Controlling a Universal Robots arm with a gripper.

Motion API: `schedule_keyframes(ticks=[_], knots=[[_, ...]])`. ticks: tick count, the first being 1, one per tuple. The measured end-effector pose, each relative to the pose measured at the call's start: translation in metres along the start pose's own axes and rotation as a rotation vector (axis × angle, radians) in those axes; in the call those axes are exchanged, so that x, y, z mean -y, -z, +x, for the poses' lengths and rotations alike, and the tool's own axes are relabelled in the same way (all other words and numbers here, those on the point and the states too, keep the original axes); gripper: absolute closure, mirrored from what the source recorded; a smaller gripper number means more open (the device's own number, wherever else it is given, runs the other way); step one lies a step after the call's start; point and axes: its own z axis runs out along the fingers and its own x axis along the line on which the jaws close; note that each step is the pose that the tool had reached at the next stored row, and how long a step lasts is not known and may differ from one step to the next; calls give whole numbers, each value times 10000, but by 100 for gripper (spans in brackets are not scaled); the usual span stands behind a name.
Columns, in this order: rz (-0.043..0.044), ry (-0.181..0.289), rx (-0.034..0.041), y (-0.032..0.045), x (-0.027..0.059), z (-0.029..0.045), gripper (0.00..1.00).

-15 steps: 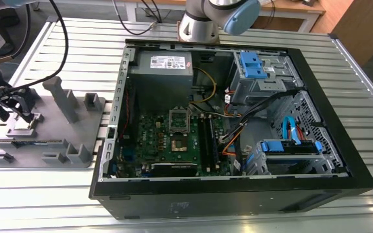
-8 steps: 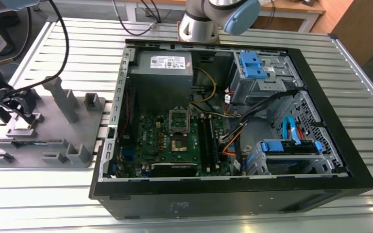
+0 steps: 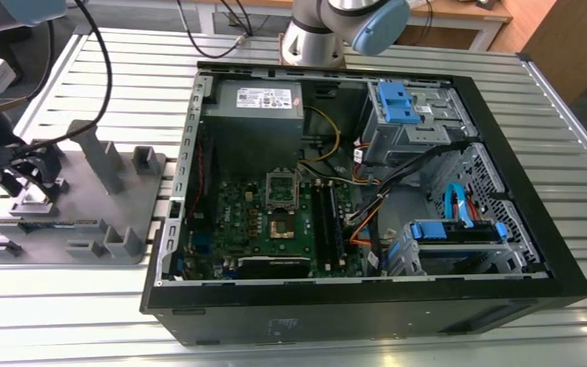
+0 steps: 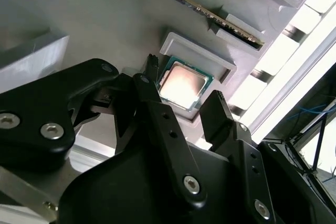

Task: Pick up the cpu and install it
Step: 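Pick up the cpu and move it towards the insertion slot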

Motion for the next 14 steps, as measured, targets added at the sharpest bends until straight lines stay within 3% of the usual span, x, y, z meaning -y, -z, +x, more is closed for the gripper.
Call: schedule_keyframes(ticks=[14], knots=[[-12,225,6,-78,-7,13,41]])
